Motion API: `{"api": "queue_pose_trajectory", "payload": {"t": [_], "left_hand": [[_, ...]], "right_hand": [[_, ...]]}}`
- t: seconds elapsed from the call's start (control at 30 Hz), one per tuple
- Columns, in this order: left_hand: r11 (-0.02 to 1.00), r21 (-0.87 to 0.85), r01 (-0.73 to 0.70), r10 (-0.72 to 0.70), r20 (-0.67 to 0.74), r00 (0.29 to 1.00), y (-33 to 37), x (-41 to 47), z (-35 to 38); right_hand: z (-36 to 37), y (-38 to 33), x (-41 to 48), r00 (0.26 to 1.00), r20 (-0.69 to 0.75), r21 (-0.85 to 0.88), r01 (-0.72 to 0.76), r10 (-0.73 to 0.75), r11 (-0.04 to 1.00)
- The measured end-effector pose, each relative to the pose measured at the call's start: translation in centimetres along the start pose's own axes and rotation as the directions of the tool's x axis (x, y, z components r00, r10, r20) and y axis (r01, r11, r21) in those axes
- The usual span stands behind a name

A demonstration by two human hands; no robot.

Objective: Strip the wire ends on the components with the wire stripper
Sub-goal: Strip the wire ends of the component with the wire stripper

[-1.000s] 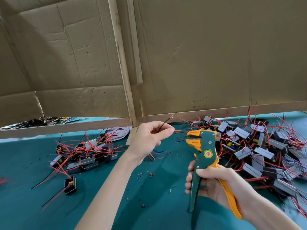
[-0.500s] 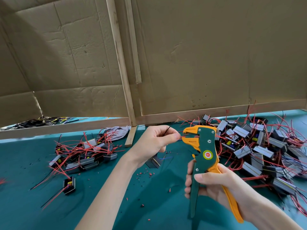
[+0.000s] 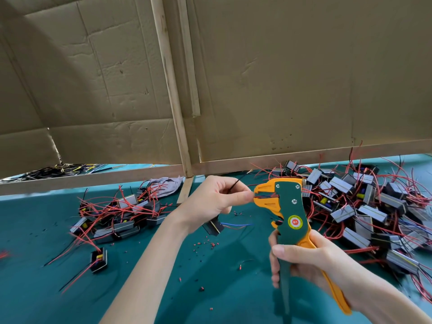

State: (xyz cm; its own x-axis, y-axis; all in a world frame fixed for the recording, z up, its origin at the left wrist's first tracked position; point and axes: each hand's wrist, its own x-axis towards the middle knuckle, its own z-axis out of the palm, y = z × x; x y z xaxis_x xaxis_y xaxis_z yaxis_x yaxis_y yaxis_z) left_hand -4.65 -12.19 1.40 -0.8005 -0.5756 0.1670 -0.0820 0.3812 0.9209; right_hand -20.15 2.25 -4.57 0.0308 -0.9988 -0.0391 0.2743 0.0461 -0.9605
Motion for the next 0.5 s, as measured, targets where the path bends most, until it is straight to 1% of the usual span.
{"api": "queue_pose_trajectory", "payload": {"t": [0.1,0.17,0.2,0.27,0.33,0.37,0.4,0.43,0.5], "left_hand": [[1.0,0.0,-0.008,0.008,0.018,1.0,0.0,-0.1,-0.1],[0.999,-0.033,-0.006,0.007,0.035,0.999,-0.1,-0.1,-0.1],[0.998,-0.069,-0.002,0.005,0.042,0.999,-0.1,-0.2,0.0],[0.981,-0.195,0.024,-0.017,0.04,0.999,-0.4,-0.1,0.1],[0.942,-0.327,0.074,-0.066,0.036,0.997,-0.6,0.0,0.2],[0.934,-0.347,0.088,-0.079,0.039,0.996,-0.7,0.1,0.3],[0.94,-0.33,0.089,-0.078,0.045,0.996,-0.8,0.2,0.4],[0.952,-0.297,0.079,-0.066,0.054,0.996,-0.9,0.3,0.7],[0.968,-0.25,0.034,-0.024,0.046,0.999,-1.0,0.4,0.9]], "right_hand": [[-0.1,0.4,0.0,1.0,-0.015,-0.018,0.0,0.0,1.0],[0.1,0.5,0.0,0.999,-0.039,-0.028,0.004,-0.005,1.0],[0.3,0.6,-0.1,0.998,-0.055,-0.027,0.011,-0.013,1.0],[0.8,0.8,-0.1,0.994,-0.109,-0.039,0.02,-0.024,0.999],[0.8,1.1,-0.2,0.978,-0.206,-0.105,0.006,-0.028,0.994],[0.7,1.1,-0.1,0.97,-0.24,-0.123,0.0,-0.03,0.992],[0.7,1.1,0.0,0.97,-0.241,-0.11,0.0,-0.027,0.994],[0.7,1.0,0.0,0.979,-0.205,-0.062,0.01,-0.022,0.998],[0.9,0.6,0.3,0.996,-0.088,0.098,0.036,-0.028,0.995]]}}
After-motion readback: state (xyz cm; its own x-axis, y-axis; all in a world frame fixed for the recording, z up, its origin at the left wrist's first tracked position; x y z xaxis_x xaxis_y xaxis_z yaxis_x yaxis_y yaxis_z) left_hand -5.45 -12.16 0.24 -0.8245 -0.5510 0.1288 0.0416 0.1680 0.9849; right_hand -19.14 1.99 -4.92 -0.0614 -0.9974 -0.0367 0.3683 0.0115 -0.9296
